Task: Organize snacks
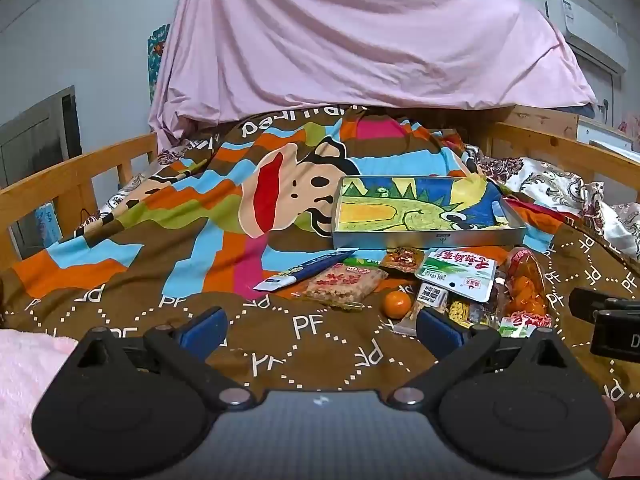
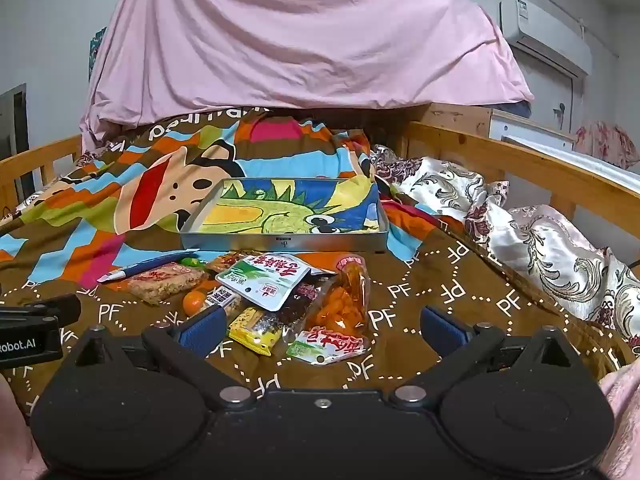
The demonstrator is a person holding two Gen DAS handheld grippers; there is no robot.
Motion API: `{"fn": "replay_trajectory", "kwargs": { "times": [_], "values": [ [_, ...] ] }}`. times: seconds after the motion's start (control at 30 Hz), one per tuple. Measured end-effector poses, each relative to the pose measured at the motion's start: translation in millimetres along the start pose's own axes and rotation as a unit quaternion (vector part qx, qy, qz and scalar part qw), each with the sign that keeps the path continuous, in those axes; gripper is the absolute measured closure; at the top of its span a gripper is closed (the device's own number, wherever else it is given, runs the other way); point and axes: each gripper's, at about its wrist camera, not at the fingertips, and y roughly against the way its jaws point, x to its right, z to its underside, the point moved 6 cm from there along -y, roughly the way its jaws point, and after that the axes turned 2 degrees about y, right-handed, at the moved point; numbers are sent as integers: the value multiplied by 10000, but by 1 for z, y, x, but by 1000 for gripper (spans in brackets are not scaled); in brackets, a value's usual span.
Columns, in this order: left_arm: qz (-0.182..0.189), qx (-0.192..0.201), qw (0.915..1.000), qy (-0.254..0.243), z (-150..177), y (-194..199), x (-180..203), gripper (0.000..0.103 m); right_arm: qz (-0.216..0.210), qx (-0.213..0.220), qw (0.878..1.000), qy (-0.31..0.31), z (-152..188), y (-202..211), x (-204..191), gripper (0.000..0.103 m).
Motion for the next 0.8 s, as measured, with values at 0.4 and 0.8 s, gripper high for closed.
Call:
{"fn": "replay_trajectory", "kwargs": {
  "times": [0.4, 0.8],
  "values": [
    [-10, 17, 10000, -15, 0, 0, 0, 0, -6, 4, 10000, -17, 0, 0, 1, 0],
    [-11, 8, 10000, -24, 0, 0, 0, 0, -8, -5, 10000, -19, 0, -1, 0, 1]
  ]
}}
